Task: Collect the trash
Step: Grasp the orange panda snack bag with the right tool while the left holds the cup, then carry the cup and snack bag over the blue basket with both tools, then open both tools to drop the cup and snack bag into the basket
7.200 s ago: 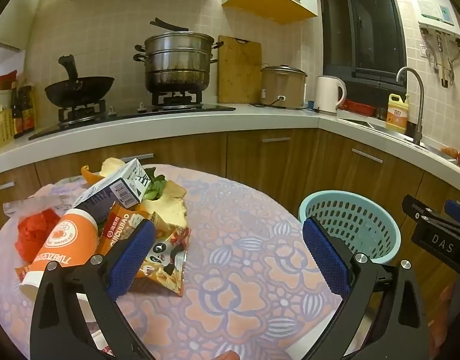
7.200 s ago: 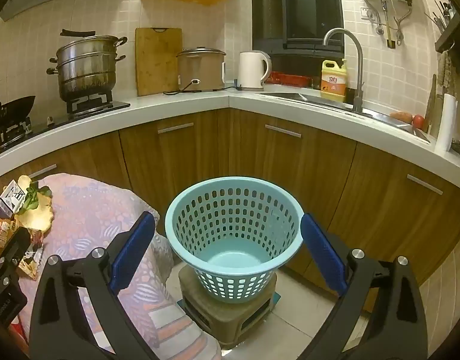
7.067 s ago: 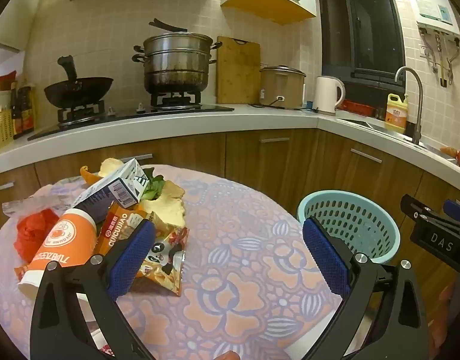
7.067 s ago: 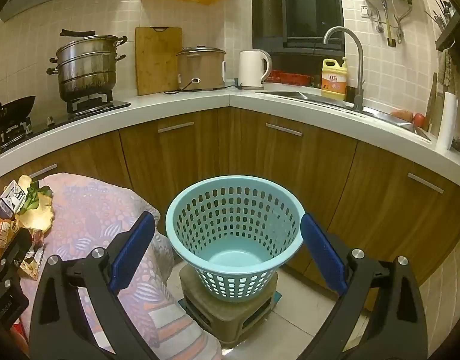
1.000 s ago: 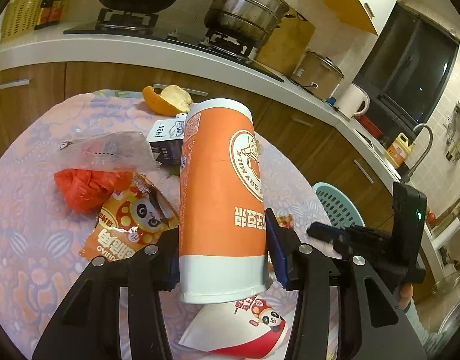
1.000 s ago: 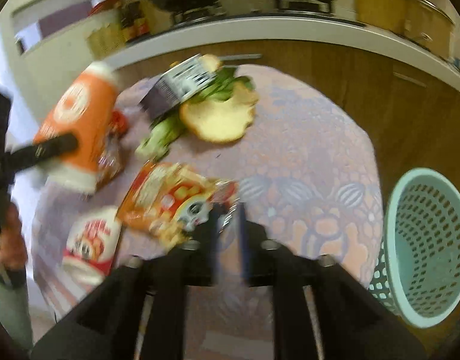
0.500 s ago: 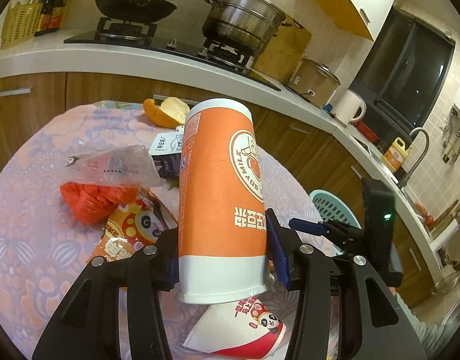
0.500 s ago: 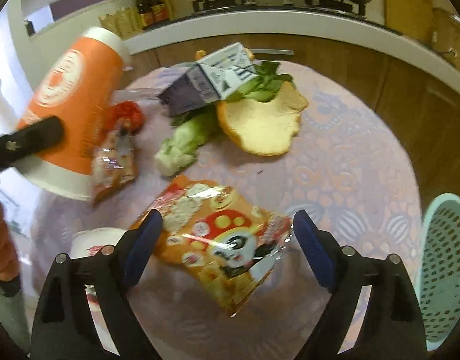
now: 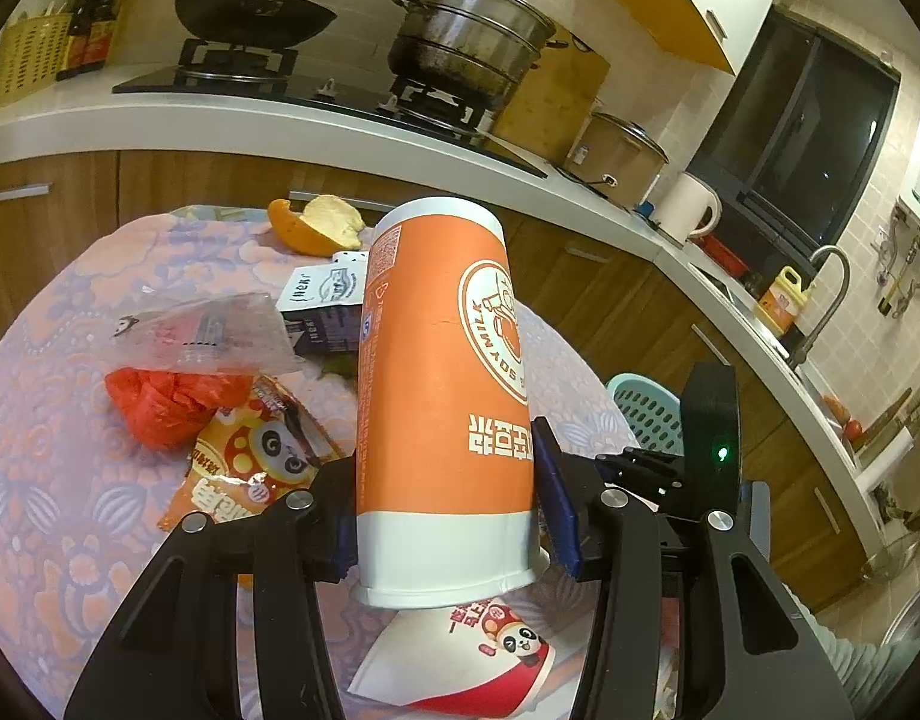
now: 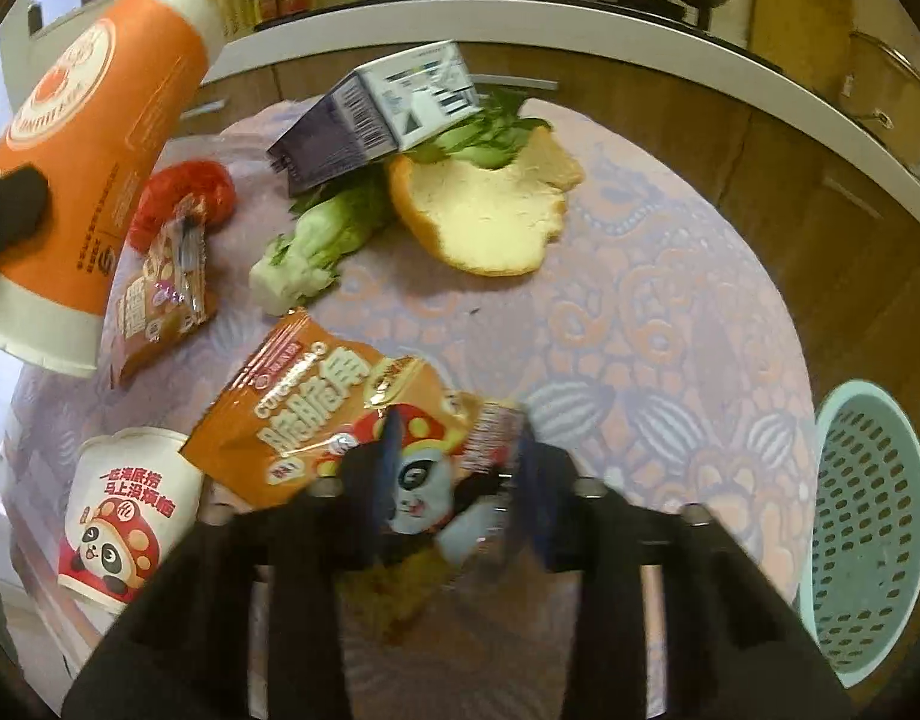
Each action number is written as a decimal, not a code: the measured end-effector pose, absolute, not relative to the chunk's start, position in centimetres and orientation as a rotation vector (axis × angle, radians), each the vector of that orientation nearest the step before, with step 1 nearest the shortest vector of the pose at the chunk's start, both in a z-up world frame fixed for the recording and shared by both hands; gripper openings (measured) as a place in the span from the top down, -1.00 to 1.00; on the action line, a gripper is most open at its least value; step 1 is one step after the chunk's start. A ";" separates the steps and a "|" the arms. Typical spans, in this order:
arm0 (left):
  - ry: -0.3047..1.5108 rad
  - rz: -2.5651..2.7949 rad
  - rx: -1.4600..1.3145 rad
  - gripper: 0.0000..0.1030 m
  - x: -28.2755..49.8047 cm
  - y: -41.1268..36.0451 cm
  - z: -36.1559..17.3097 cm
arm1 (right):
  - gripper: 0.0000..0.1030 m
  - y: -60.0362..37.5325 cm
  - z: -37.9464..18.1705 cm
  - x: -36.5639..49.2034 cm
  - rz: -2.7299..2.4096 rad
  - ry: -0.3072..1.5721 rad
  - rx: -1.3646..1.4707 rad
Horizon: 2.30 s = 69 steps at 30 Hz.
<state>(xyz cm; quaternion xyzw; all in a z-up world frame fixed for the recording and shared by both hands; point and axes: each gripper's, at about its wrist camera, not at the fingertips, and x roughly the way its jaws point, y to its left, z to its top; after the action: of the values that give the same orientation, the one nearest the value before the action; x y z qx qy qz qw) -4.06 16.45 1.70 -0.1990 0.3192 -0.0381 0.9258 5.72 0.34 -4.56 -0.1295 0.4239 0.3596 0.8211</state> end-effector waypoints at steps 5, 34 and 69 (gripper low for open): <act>0.666 -0.085 -0.370 0.10 -3.4 15.4 2.2 | 0.87 -1.8 -3.9 5.9 0.794 0.891 -0.166; 0.857 -0.417 -0.071 0.10 11.9 -4.1 4.5 | 0.90 -28.7 -2.0 13.1 0.125 0.734 0.150; 0.928 -0.426 -0.065 -0.33 15.7 -10.5 -0.9 | 0.04 -30.3 -4.9 14.0 0.049 0.820 0.178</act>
<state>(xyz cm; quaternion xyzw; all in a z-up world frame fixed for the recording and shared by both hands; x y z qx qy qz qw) 15.73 -10.49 -0.93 -0.0311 0.4442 -0.2039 0.8719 13.97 -30.26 -4.94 0.0865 0.3980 0.0238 0.9130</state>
